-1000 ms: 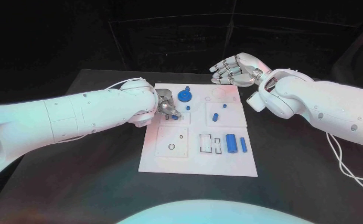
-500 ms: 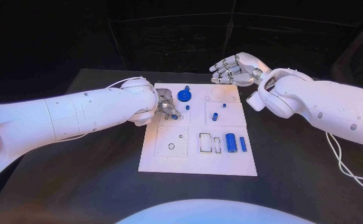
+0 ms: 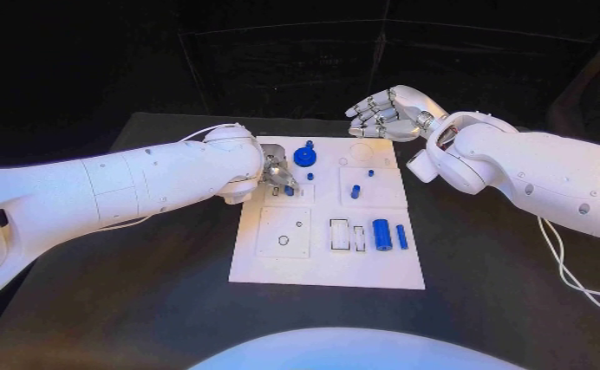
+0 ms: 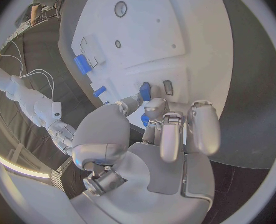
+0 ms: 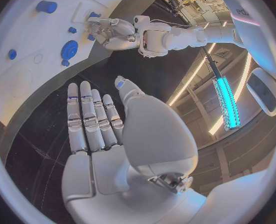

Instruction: Assemble the parts on the task board

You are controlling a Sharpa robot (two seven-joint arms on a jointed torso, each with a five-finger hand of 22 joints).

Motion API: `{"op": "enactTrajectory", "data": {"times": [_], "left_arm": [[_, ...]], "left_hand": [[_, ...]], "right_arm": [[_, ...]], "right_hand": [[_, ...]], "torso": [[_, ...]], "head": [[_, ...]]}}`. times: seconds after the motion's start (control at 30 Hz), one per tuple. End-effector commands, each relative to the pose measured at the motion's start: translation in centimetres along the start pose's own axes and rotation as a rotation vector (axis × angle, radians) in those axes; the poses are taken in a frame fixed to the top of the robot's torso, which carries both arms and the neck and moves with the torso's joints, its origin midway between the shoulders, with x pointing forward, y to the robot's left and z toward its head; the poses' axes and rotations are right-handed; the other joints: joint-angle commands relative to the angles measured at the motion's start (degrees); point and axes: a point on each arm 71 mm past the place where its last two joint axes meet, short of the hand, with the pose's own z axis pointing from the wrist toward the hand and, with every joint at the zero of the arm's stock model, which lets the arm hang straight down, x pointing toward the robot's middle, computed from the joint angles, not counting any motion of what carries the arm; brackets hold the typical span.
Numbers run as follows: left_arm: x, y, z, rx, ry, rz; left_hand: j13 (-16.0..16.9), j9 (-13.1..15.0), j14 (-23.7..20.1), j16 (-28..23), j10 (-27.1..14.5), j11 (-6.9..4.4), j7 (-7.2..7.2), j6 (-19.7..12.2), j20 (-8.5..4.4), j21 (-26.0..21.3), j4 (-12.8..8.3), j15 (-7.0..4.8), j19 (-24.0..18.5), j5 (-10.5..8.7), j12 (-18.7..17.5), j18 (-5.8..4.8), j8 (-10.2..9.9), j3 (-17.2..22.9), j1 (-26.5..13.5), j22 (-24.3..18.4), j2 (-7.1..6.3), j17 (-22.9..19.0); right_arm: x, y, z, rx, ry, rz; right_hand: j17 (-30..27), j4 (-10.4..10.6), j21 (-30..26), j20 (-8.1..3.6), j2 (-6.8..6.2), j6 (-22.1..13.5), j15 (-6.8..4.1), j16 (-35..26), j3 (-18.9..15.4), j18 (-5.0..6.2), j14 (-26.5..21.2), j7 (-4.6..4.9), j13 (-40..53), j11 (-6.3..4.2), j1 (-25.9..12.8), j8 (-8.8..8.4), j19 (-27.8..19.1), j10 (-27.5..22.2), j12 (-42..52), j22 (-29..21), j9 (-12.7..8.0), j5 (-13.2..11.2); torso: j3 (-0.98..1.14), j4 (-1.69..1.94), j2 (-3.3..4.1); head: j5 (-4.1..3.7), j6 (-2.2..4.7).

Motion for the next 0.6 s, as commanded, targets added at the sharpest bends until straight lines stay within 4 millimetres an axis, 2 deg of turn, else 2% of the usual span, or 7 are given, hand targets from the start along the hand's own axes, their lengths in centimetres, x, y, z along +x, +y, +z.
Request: {"op": "enactTrajectory", "data": {"times": [0.03,0.23,0.33,0.5,0.6], "left_arm": [[0.36,0.1,0.12,-0.009,0.032,0.021],[0.37,0.05,0.16,-0.008,0.036,0.023],[0.36,0.06,0.18,-0.008,0.035,0.022],[0.26,0.15,0.22,-0.014,0.027,0.017],[0.21,0.18,0.24,-0.016,0.021,0.014]], "left_hand": [[0.04,0.03,6.05,0.37,0.31,-0.08,-0.34,0.08,-0.22,0.02,0.22,-0.4,0.06,0.32,0.28,-1.0,0.2,0.07,-0.71,0.04,-0.12,15.09],[0.16,0.08,6.05,0.37,0.39,-0.15,-0.43,0.28,-0.29,0.05,0.54,-0.46,0.12,0.32,0.39,-1.02,0.28,-0.43,-1.72,0.15,-0.84,15.09],[0.16,0.09,6.05,0.37,0.41,-0.14,-0.43,0.45,-0.32,0.05,0.98,-0.47,0.14,0.3,0.41,-1.03,0.3,-1.26,-2.87,0.2,-1.75,15.09],[0.4,0.04,6.05,0.37,0.65,-0.06,-0.37,1.26,-0.28,0.06,3.94,-0.38,0.2,0.32,0.69,-1.07,0.34,-5.01,-7.61,0.35,-3.59,15.09],[0.47,0.0,6.05,0.37,0.69,-0.13,-0.45,1.48,-0.3,0.02,5.39,-0.4,0.2,0.31,0.79,-1.06,0.31,-6.86,-9.25,0.37,-3.41,15.09]], "right_arm": [[0.0,0.2,0.03,-0.013,0.007,0.0],[0.02,0.19,0.03,-0.013,0.011,0.001],[0.02,0.19,0.03,-0.013,0.012,0.001],[0.03,0.18,0.05,-0.013,0.012,0.001],[0.03,0.19,0.07,-0.014,0.012,0.001]], "right_hand": [[-0.05,-0.27,-0.26,-0.11,0.49,-0.4,0.51,-0.2,-0.1,0.58,-0.03,3.34,-0.05,-0.06,-0.1,0.3,0.44,-0.5,0.37,-0.05,-0.06,0.29],[-0.05,-0.27,-0.26,-0.11,0.49,-0.4,0.51,-0.2,-0.1,0.58,-0.03,3.34,-0.05,-0.06,-0.1,0.3,0.44,-0.5,0.37,-0.05,-0.06,0.29],[-0.11,-0.28,-0.34,-0.1,0.49,-0.44,0.53,-0.24,-0.11,0.58,-0.06,3.35,-0.09,-0.05,-0.14,0.33,0.45,-0.54,0.41,-0.1,-0.06,0.29],[-0.13,-0.28,-0.36,-0.09,0.5,-0.46,0.53,-0.25,-0.12,0.57,-0.08,3.36,-0.11,-0.04,-0.16,0.34,0.45,-0.55,0.42,-0.11,-0.06,0.29],[-0.21,-0.24,-0.47,-0.07,0.52,-0.52,0.57,-0.3,-0.18,0.56,-0.12,3.38,-0.15,-0.01,-0.31,0.37,0.45,-0.62,0.46,-0.17,-0.07,0.23]], "torso": [[-0.01,0.02,-0.02],[-0.03,0.05,-0.02],[-0.04,0.07,-0.02],[-0.04,0.07,0.0],[-0.03,0.07,0.0]], "head": [[-0.12,-0.08],[-0.2,-0.1],[-0.25,-0.05],[-0.24,-0.09],[-0.18,-0.1]]}}
